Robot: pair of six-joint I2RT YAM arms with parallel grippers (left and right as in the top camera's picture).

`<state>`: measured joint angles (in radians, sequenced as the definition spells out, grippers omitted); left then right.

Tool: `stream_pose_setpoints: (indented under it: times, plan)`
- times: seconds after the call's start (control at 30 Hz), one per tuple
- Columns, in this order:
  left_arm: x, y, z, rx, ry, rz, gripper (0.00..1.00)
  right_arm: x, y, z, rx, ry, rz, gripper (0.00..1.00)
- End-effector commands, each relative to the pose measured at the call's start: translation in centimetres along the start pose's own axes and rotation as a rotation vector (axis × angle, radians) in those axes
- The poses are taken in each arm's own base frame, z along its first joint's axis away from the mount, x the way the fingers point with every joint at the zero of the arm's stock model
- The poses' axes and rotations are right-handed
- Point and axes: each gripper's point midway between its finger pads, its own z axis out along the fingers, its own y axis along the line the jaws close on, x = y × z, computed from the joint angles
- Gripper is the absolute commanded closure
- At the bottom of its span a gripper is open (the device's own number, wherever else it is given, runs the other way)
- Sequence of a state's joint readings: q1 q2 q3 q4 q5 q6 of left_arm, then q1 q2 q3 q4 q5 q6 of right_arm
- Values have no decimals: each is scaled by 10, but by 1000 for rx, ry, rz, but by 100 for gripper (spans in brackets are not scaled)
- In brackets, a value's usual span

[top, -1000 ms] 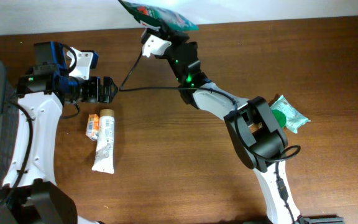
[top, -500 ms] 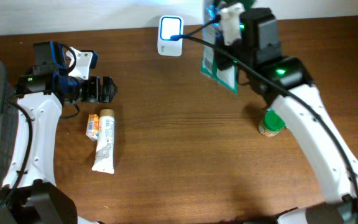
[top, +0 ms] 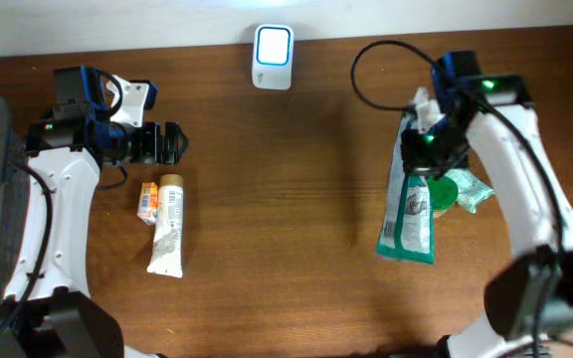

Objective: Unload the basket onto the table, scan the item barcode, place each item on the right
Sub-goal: 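Lower the gloves pack at the right beside the jar and release, then reach the right gripper to the white tube and grasp it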

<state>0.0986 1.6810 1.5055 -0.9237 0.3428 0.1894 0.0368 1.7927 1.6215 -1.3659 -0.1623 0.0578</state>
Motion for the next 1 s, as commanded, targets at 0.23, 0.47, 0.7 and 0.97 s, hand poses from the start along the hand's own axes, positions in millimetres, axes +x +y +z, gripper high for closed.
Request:
stream_pose_setpoints:
  times: [0.23, 0.47, 0.7, 0.97]
  plan:
    - [-7, -2, -11, -4, -33, 4, 1, -2, -48, 27, 10, 125, 148, 32]
    - [-7, -2, -11, -4, -33, 4, 1, -23, -2, 8, -41, 48, 32, 30]
    - [-7, -2, -11, -4, -33, 4, 1, -22, 11, 10, -42, 50, -1, 30]
    - [-7, -2, -11, -4, -33, 4, 1, -22, 23, 9, -110, 53, -1, 30]
